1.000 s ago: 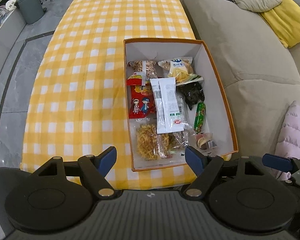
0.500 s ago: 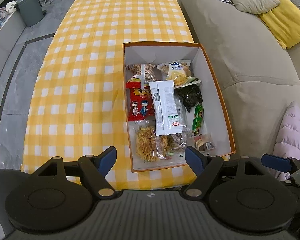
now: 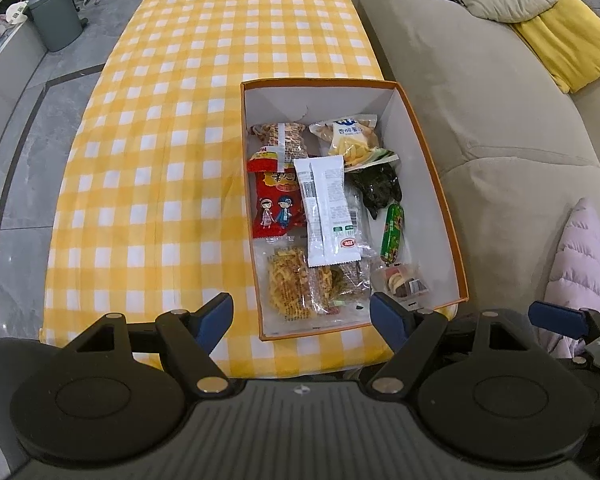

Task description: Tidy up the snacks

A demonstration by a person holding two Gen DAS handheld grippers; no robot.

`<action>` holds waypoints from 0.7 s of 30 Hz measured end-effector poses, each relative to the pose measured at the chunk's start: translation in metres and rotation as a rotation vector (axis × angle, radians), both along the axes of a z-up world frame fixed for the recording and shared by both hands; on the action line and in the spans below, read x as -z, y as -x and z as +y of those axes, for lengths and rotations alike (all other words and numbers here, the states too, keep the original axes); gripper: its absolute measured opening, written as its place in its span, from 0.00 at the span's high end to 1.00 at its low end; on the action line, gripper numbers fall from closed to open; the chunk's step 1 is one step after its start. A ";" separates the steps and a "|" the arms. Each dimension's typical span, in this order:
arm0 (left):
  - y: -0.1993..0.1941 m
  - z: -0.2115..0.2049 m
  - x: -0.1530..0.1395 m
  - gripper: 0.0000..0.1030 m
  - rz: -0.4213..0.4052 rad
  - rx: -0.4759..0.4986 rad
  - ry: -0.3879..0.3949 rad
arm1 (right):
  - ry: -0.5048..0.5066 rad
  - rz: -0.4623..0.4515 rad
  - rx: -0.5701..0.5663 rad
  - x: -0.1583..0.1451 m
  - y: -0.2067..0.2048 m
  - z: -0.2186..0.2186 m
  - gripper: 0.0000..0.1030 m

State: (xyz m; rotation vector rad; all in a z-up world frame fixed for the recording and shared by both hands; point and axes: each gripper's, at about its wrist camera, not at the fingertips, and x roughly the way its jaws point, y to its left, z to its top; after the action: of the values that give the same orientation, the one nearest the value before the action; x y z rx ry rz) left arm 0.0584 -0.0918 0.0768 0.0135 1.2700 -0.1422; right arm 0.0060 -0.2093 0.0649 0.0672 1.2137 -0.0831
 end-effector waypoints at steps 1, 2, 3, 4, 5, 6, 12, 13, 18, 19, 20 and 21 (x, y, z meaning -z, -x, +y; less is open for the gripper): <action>0.000 0.000 0.000 0.11 -0.001 -0.002 -0.001 | 0.002 0.000 -0.001 0.000 0.001 0.001 0.03; 0.000 0.000 0.000 0.11 0.001 -0.002 -0.002 | 0.002 -0.001 -0.001 0.000 0.001 0.001 0.03; 0.000 0.000 0.000 0.12 0.002 -0.001 0.000 | 0.000 0.000 -0.001 0.000 0.001 0.001 0.03; 0.000 0.001 0.001 0.12 0.002 0.000 0.000 | -0.003 0.001 -0.002 0.000 0.001 0.001 0.03; 0.000 0.001 0.001 0.12 0.002 0.000 0.000 | -0.006 0.003 -0.002 0.001 0.000 0.000 0.03; 0.000 0.001 0.000 0.12 0.002 0.000 0.000 | -0.007 0.002 -0.003 0.000 0.001 0.000 0.03; 0.001 0.001 0.000 0.11 0.002 -0.001 0.000 | -0.010 0.003 -0.002 0.000 0.001 -0.001 0.03; 0.001 0.001 0.000 0.12 0.002 0.000 -0.001 | -0.010 0.003 -0.003 0.000 0.001 -0.001 0.03; 0.002 0.002 -0.001 0.12 0.000 0.000 -0.003 | -0.015 0.000 -0.005 0.000 0.001 -0.001 0.03; 0.002 0.001 -0.001 0.12 0.000 0.000 -0.002 | -0.017 0.000 -0.007 0.000 0.001 -0.001 0.03; 0.002 0.002 -0.002 0.12 -0.001 0.001 -0.003 | -0.018 -0.001 -0.007 0.001 0.001 -0.001 0.03; 0.002 0.001 -0.002 0.12 0.000 0.000 -0.004 | -0.018 -0.002 -0.007 0.000 0.001 -0.001 0.03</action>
State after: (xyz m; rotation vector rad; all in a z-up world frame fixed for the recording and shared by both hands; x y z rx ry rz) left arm 0.0565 -0.0904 0.0785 0.0176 1.2699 -0.1397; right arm 0.0049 -0.2106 0.0646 0.0789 1.2131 -0.0664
